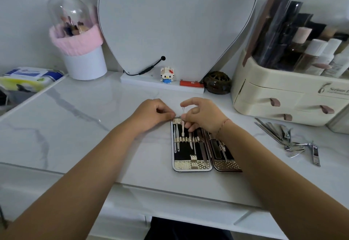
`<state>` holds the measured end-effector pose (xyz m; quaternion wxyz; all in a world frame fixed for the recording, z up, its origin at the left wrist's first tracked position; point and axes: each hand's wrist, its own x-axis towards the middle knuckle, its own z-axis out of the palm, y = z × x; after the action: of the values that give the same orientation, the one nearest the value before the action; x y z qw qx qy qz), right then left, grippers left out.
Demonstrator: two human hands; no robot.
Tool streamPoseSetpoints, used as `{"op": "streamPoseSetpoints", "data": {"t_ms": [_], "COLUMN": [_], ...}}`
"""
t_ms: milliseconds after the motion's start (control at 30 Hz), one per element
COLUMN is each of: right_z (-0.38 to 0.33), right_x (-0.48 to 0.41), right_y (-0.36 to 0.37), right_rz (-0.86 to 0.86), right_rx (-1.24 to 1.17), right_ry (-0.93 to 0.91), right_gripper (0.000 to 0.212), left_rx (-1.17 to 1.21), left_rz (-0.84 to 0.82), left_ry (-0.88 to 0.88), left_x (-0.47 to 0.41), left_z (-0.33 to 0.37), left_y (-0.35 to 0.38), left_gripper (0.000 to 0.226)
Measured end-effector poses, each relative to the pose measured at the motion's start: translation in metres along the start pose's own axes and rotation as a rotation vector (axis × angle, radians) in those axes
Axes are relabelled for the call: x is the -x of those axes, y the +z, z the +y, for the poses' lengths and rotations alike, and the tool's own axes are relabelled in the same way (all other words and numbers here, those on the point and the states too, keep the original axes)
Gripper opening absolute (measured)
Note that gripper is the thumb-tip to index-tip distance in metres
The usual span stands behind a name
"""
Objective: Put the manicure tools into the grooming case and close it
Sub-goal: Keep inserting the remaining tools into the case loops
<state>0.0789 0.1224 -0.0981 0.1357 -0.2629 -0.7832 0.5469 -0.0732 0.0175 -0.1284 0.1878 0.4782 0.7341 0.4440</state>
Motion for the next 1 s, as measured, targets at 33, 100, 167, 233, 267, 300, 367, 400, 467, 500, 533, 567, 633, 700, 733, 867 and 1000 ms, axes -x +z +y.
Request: {"op": "streamPoseSetpoints", "data": {"t_ms": [33, 100, 167, 233, 267, 300, 367, 400, 467, 500, 533, 567, 633, 700, 733, 867, 1000], "right_z": [0.0004, 0.0008, 0.0008, 0.0008, 0.0013, 0.0016, 0.0026, 0.0033, 0.0039, 0.0041, 0.0048, 0.0052, 0.0057, 0.0054, 0.0047, 0.0012, -0.0021], "right_x": [-0.0004, -0.0008, -0.0009, -0.0013, -0.0017, -0.0021, -0.0032, -0.0039, -0.0049, -0.0051, -0.0055, -0.0054, -0.0051, -0.0041, -0.0035, -0.0010, 0.0025], "right_y": [0.0008, 0.0020, 0.0027, 0.0032, 0.0035, 0.0037, 0.0036, 0.0030, 0.0020, 0.0018, 0.0017, 0.0018, 0.0023, 0.0028, 0.0029, 0.0040, 0.0041], "right_rz": [0.013, 0.035, 0.047, 0.052, 0.053, 0.052, 0.045, 0.041, 0.028, 0.024, 0.025, 0.030, 0.050, 0.067, 0.068, 0.064, 0.054], "right_rx": [0.014, 0.058, 0.106, 0.135, 0.142, 0.149, 0.162, 0.161, 0.157, 0.168, 0.186, 0.201, 0.220, 0.235, 0.245, 0.298, 0.321], "right_ry": [-0.005, -0.015, -0.030, -0.041, -0.045, -0.047, -0.041, -0.035, -0.027, -0.026, -0.027, -0.027, -0.022, -0.017, -0.016, -0.017, -0.012], "right_gripper": [0.032, 0.030, 0.029, 0.028, 0.028, 0.027, 0.026, 0.026, 0.023, 0.020, 0.016, 0.012, 0.016, 0.024, 0.027, 0.038, 0.044], "left_rx": [0.003, 0.009, 0.011, 0.005, 0.005, 0.007, 0.005, 0.004, 0.003, 0.005, 0.008, 0.010, 0.013, 0.017, 0.018, 0.011, 0.008], "left_rz": [0.000, -0.001, -0.003, -0.006, -0.006, -0.005, -0.005, -0.006, -0.008, -0.008, -0.008, -0.006, -0.002, 0.000, 0.001, 0.001, 0.006], "left_ry": [0.000, 0.001, 0.004, 0.007, 0.007, 0.006, 0.007, 0.009, 0.008, 0.007, 0.006, 0.004, -0.002, -0.004, -0.002, 0.008, 0.013], "left_x": [-0.0003, -0.0002, -0.0004, -0.0006, -0.0007, -0.0006, -0.0007, -0.0009, -0.0013, -0.0015, -0.0017, -0.0018, -0.0019, -0.0016, -0.0015, -0.0011, -0.0006], "left_z": [-0.0004, -0.0003, -0.0006, -0.0006, -0.0006, -0.0003, 0.0003, 0.0002, -0.0006, -0.0011, -0.0015, -0.0021, -0.0024, -0.0021, -0.0019, -0.0015, -0.0012], "left_y": [-0.0001, -0.0003, -0.0004, -0.0004, -0.0003, -0.0002, -0.0004, -0.0004, -0.0004, -0.0004, -0.0003, 0.0000, 0.0004, 0.0005, 0.0005, 0.0004, 0.0004], "left_gripper": [0.004, 0.005, 0.004, 0.004, 0.004, 0.004, 0.005, 0.005, 0.004, 0.004, 0.004, 0.004, 0.007, 0.007, 0.005, 0.005, 0.004]}}
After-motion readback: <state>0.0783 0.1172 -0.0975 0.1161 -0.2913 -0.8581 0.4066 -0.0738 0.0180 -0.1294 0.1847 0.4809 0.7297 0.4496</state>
